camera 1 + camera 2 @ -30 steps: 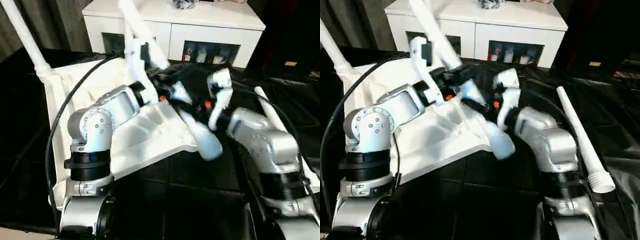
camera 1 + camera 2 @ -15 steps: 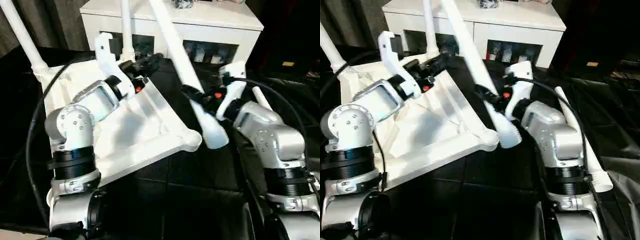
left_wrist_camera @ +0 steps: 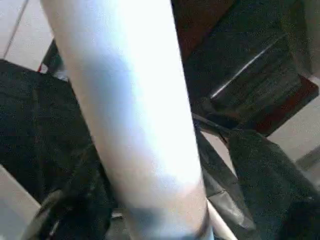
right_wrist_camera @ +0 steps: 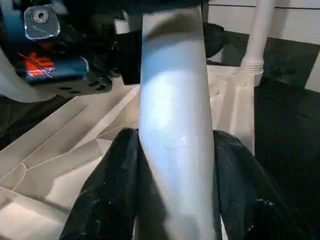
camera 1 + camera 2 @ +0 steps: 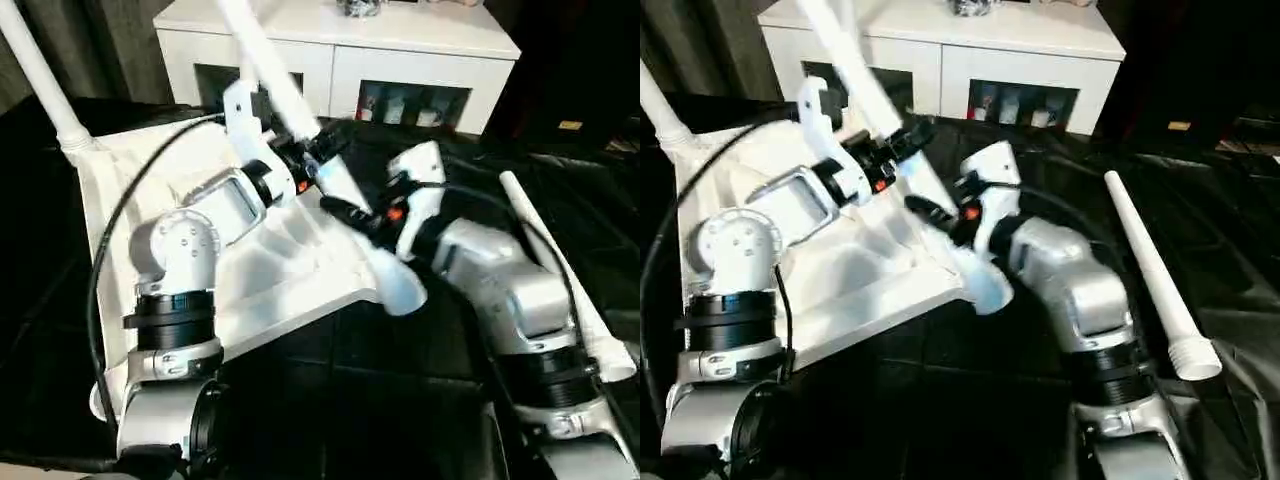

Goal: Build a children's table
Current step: Pick table leg

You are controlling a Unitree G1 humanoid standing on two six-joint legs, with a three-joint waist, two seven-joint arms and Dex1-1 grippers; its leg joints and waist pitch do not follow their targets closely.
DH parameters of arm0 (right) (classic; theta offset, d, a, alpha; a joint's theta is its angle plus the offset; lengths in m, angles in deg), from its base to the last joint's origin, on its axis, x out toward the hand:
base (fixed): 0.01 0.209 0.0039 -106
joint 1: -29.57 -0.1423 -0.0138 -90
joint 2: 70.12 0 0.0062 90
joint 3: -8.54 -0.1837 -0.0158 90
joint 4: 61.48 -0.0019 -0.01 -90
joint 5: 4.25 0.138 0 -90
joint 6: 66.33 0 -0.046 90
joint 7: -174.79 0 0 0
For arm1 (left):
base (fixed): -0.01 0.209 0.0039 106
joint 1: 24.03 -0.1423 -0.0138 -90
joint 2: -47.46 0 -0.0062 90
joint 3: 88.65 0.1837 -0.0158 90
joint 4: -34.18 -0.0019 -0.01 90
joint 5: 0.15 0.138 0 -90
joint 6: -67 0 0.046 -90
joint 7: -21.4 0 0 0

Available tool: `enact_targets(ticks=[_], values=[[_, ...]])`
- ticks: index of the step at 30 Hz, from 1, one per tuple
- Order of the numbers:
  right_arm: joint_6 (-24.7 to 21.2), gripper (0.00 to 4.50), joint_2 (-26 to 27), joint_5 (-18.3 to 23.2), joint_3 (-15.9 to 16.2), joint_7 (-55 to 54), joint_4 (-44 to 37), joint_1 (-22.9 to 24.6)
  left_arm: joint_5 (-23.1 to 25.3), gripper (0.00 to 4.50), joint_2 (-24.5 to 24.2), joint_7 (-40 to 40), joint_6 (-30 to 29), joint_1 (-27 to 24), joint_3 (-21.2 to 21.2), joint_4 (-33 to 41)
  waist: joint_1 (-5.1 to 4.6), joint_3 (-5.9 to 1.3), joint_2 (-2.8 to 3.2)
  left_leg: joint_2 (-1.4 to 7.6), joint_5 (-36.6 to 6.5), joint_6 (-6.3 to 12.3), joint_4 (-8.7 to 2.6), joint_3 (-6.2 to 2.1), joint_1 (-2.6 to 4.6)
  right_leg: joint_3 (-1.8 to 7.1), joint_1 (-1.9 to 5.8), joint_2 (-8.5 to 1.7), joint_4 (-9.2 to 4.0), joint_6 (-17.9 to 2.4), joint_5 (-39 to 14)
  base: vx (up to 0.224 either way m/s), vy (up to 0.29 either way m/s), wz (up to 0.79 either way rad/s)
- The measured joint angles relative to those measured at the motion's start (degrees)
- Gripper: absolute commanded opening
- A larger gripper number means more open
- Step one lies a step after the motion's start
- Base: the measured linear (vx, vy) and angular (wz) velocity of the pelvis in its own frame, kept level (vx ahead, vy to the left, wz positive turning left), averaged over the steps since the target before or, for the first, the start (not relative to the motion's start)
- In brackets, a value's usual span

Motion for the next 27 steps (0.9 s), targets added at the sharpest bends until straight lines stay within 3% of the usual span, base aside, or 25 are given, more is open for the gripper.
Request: enact_targets(ticks=[17, 22, 24, 27], values=[[2.48, 1.7, 2.82, -1.21, 0.64, -1.88, 1.15, -0.49, -0.41, 2.08, -0.68, 1.22, 0.54, -0.77, -0.54, 0.98, 0.0, 0.04, 0.16, 0.0, 0.01, -0.03, 0.0, -0.02, 0.0, 0.0, 0.01, 0.0, 0.0, -0.01, 0.01, 0.0, 0.0, 0.0], [2.99, 1.7, 3.55, -1.9, 0.96, -2.49, 1.93, -1.42, -1.3, 1.85, -0.87, 1.37, 0.66, -0.29, -1.33, 0.96, 0.0, 0.07, 0.19, 0.0, 0.03, -0.06, -0.01, -0.04, 0.01, -0.02, 0.01, 0.0, 0.01, -0.01, 0.03, 0.0, 0.0, 0.0], [3.17, 2.4, 3.95, -1.62, 0.87, -2.5, 2.4, -1.49, -1.77, 1.82, -1.1, 1.3, 0.64, -0.28, -1.44, 0.83, -0.01, 0.07, 0.19, 0.0, 0.03, -0.06, 0.0, -0.04, 0.0, -0.01, 0.01, 0.0, 0.0, -0.01, 0.03, 0.0, 0.0, 0.0], [2.93, 2.51, 4.22, 0.21, -0.16, -1.95, 2.76, -1.5, -1.82, 1.78, -1.89, 0.99, 0.51, -0.28, -1.41, 0.67, 0.05, 0.07, 0.19, 0.0, 0.03, -0.06, -0.01, -0.04, 0.0, -0.02, 0.01, 0.0, 0.01, -0.01, 0.03, 0.0, 0.0, 0.0]])
